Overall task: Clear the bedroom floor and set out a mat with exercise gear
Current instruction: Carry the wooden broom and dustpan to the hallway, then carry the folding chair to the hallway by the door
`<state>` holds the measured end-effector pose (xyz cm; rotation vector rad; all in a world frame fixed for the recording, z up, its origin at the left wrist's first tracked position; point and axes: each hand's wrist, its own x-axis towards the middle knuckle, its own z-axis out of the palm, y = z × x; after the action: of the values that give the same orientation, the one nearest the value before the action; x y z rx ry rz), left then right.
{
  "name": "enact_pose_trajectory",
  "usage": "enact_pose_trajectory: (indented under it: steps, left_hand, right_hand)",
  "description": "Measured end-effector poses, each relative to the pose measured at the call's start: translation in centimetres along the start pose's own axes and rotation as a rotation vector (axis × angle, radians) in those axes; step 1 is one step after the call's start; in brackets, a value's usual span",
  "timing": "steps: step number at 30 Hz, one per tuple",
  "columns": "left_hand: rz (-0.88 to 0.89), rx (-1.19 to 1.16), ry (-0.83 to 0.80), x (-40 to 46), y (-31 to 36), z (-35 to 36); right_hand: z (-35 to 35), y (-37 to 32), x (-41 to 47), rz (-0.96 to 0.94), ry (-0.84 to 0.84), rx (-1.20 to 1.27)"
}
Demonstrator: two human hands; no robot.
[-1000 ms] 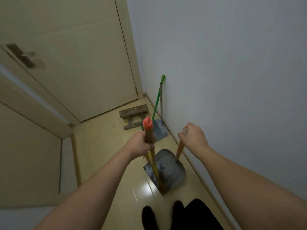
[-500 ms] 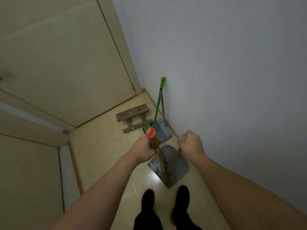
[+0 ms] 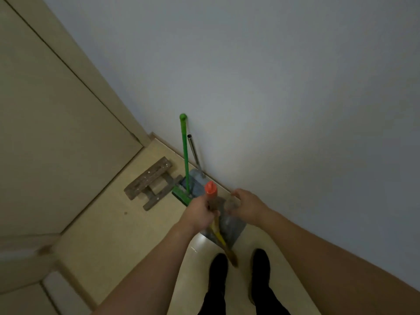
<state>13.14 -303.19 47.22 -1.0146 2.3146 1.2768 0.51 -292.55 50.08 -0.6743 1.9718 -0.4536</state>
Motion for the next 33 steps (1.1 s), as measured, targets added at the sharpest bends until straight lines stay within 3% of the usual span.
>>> enact_pose_trajectory:
  steps: [12,15,19,23,29,33]
  left_hand:
    - [-0.036,0.007,-0.092,10.9,5.2,-0.1]
    - [-0.058,-0.075,-0.023,12.1,6.2,0.4]
    - [-0.135,-0.314,0.194,12.5,7.8,0.1]
    - [-0.209,-0.398,0.228,10.5,10.0,0.1]
    - [-0.188,-0.241,0.227,4.2,13.7,3.3]
    - [-0.015,0.077,0.057,-3.3,18.7,9.9]
  right_hand:
    - [-1.9,5.1,-2.5,0.254,0.086,-0.003]
    - [-1.8,5.7,-2.6,0.27,0.107,0.009]
    - [-2.1,6.2,-3.8,0.252,0.144,0.031]
    - [-2.5,7.1,-6.4,0.251,0.189,0.075]
    - [-3.8,10.5,-13.7,0.226,0.256,0.161]
    - [-4.2,15.9,-21.6,0.224,0.345,0.189]
